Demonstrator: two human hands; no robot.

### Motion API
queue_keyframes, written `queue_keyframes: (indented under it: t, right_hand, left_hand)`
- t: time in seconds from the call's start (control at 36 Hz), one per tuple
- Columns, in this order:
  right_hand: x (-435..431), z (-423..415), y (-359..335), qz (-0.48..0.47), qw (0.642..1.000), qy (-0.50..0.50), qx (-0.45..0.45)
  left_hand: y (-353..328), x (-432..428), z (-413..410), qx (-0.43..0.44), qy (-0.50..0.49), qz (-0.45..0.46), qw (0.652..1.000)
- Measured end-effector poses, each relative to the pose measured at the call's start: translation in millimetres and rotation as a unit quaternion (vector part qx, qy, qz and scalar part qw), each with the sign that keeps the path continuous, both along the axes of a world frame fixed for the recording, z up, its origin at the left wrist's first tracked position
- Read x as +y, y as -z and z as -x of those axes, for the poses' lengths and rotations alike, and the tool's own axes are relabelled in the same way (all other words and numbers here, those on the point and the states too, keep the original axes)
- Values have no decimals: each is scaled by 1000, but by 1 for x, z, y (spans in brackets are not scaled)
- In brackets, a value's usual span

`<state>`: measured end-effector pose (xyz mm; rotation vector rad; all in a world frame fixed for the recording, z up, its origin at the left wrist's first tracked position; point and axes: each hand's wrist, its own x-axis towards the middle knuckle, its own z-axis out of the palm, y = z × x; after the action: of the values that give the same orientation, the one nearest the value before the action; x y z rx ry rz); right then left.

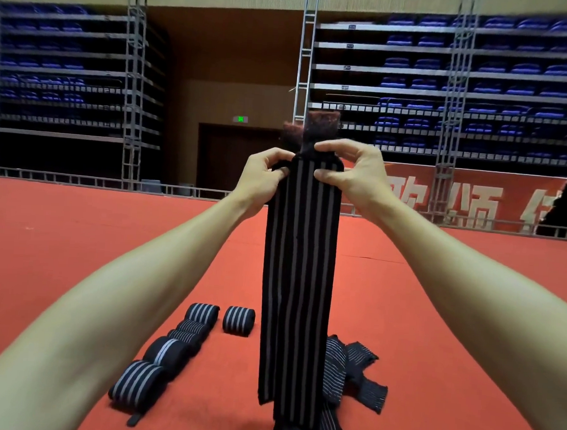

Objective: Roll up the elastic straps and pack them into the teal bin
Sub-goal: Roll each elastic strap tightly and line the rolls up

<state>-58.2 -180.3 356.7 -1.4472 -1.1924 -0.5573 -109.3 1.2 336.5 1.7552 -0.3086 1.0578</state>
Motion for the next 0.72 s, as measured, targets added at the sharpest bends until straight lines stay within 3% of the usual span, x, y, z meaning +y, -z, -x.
queue_keyframes:
  t: [0.39, 0.72]
  right_hand:
    - [3, -5, 11, -11, 999, 5, 31]
    - [8, -10, 15, -20, 999, 23, 10]
  left_hand:
    - [1, -7, -6, -14, 35, 45, 998]
    - [-3, -23, 0, 4, 132, 135, 982]
